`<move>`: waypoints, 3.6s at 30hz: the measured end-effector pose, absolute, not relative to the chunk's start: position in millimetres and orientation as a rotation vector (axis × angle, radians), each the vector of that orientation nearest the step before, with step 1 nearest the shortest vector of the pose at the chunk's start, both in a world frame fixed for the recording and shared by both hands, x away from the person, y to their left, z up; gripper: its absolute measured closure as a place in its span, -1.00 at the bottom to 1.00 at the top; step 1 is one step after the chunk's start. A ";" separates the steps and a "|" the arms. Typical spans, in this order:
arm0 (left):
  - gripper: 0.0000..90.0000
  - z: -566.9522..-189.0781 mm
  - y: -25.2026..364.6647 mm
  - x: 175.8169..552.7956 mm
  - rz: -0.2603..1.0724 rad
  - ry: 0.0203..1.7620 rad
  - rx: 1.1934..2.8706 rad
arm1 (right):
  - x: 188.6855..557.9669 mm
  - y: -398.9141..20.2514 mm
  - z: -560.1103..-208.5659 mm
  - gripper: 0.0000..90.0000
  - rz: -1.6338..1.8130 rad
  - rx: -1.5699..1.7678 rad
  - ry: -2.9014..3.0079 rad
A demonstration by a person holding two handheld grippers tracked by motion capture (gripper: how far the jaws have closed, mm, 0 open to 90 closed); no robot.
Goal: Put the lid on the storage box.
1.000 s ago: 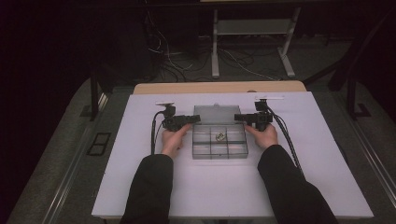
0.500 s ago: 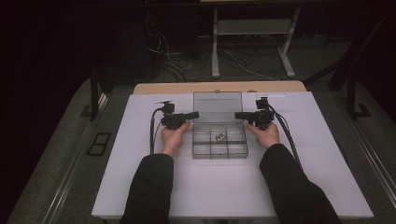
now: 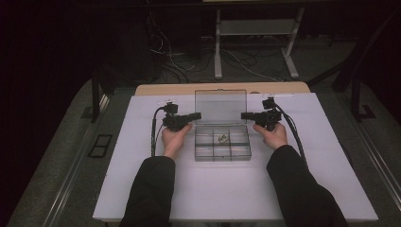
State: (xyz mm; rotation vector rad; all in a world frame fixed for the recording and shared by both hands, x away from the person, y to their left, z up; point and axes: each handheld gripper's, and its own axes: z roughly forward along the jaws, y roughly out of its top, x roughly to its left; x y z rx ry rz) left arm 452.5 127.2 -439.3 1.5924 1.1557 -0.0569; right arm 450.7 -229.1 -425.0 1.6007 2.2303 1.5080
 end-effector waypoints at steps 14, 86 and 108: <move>0.64 -430.8 123.3 461.2 -0.031 1.165 1.557 | 449.7 -229.2 -424.2 0.71 1.500 1.558 2.243; 0.47 -390.2 128.9 421.8 0.131 0.937 1.524 | 416.2 -229.9 -391.9 0.55 1.533 1.324 2.165; 0.24 -392.2 130.9 387.0 0.162 0.889 1.556 | 373.9 -257.4 -381.2 0.05 1.579 1.353 2.211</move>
